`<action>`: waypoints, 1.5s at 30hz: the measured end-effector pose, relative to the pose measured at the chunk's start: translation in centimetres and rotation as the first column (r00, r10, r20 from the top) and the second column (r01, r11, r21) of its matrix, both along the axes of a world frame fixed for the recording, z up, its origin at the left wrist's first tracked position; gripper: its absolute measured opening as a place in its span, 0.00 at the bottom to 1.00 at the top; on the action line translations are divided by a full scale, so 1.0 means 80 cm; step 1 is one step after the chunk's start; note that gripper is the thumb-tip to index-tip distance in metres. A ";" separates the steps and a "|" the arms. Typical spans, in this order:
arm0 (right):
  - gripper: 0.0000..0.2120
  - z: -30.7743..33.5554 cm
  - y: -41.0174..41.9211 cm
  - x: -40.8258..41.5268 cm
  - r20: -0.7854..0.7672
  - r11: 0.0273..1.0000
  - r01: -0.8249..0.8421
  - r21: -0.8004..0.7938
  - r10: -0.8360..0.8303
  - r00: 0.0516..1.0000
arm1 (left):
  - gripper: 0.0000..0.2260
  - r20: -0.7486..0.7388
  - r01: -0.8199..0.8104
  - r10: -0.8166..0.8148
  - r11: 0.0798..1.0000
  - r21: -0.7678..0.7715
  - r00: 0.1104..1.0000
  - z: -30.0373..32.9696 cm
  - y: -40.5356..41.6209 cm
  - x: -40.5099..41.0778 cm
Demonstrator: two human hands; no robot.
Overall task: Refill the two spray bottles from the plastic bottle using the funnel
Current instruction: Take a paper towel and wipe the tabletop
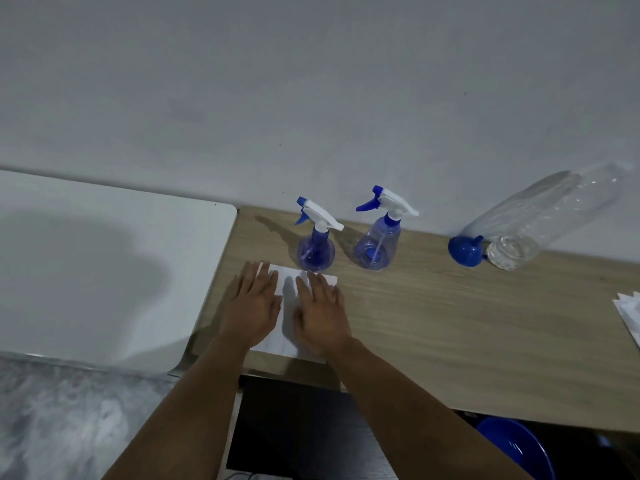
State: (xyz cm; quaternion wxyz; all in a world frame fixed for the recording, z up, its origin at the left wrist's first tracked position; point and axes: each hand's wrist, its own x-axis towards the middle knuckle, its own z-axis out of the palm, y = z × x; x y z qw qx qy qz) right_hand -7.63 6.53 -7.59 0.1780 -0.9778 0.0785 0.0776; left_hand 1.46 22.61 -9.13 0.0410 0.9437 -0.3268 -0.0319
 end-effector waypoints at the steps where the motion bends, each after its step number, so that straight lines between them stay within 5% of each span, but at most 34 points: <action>1: 0.34 -0.007 0.002 0.001 -0.043 1.000 -0.026 -0.001 0.026 0.999 | 0.31 -0.013 0.032 -0.031 0.998 0.049 0.999 -0.006 0.001 -0.002; 12: 0.38 -0.043 -0.072 -0.021 -0.072 0.974 -0.123 -0.189 0.112 0.991 | 0.32 -0.009 -0.019 0.021 0.990 0.139 1.000 -0.017 -0.064 -0.034; 24: 0.37 -0.043 -0.181 -0.069 -0.085 0.962 -0.156 -0.224 0.140 0.987 | 0.32 -0.045 -0.123 0.128 0.988 0.095 0.991 -0.015 -0.180 -0.106; 45: 0.35 -0.038 -0.386 -0.147 -0.111 0.972 -0.100 -0.214 0.077 0.991 | 0.31 -0.008 0.043 -0.043 0.997 0.065 0.999 -0.014 -0.376 -0.169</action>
